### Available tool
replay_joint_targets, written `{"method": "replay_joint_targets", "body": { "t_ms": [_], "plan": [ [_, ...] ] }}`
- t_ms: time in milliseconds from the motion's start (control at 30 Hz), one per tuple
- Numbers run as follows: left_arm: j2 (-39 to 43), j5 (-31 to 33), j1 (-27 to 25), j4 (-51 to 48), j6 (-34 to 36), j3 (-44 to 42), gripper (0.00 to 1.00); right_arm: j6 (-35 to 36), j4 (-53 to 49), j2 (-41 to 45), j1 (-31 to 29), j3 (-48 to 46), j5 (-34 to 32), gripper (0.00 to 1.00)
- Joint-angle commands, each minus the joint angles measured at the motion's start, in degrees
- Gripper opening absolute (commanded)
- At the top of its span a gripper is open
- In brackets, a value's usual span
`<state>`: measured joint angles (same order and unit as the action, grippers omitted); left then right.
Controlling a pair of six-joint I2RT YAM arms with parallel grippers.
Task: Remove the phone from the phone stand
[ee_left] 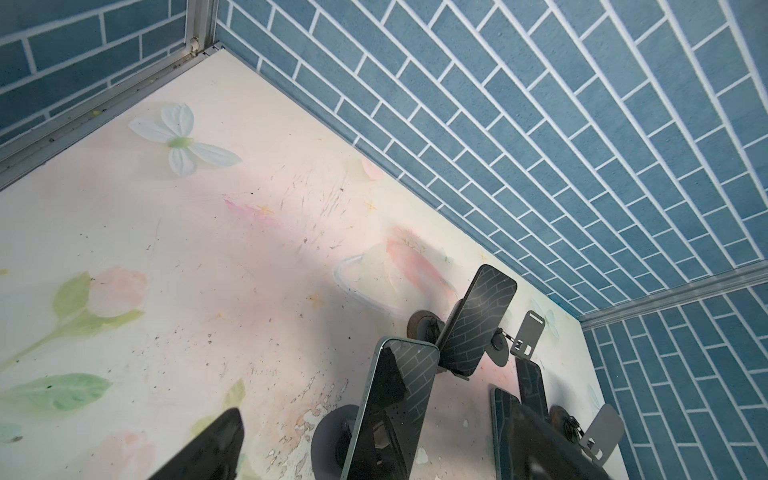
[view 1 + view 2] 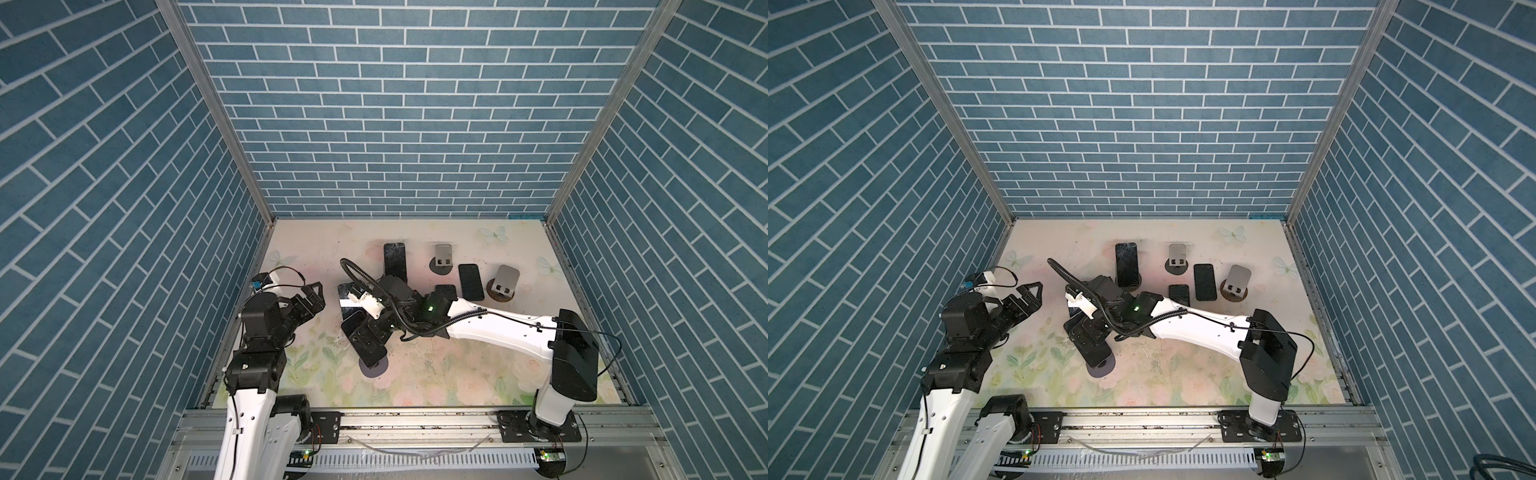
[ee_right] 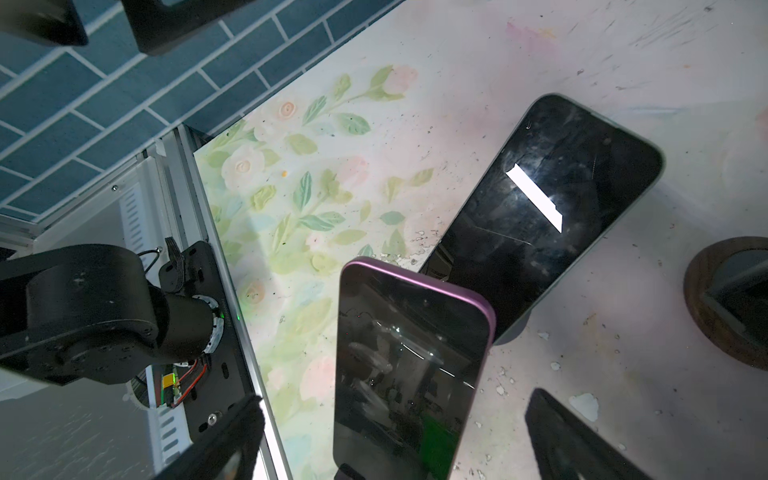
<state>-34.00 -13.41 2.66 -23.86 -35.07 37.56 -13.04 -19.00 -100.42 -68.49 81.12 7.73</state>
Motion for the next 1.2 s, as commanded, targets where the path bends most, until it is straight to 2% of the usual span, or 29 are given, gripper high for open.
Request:
{"method": "replay_joint_targets", "body": {
  "t_ms": [0,333,667,833,1167],
  "plan": [
    [0.16,-0.29,0.42,2.22,-1.64,-0.91,1.0,1.79,-1.21,-1.16,-0.8,3.21,-2.16,0.99],
    [-0.06,-0.59,0.38,5.05,-3.69,-2.11,1.0,0.02,-0.34,-4.29,-2.69,4.13,-7.13,0.99],
    [1.74,-1.16,0.42,3.0,-2.88,-2.43,1.0,-3.48,1.1,-6.94,-4.19,4.35,-10.15,0.99],
    [2.81,-1.6,0.38,1.53,-2.52,-2.38,1.0,-5.79,0.03,-8.15,-4.55,5.06,-14.22,0.99],
    [4.42,-2.3,0.42,1.27,-2.81,-3.77,1.0,-7.79,-3.08,-10.87,-5.34,7.67,-17.03,0.95]
  ]
}}
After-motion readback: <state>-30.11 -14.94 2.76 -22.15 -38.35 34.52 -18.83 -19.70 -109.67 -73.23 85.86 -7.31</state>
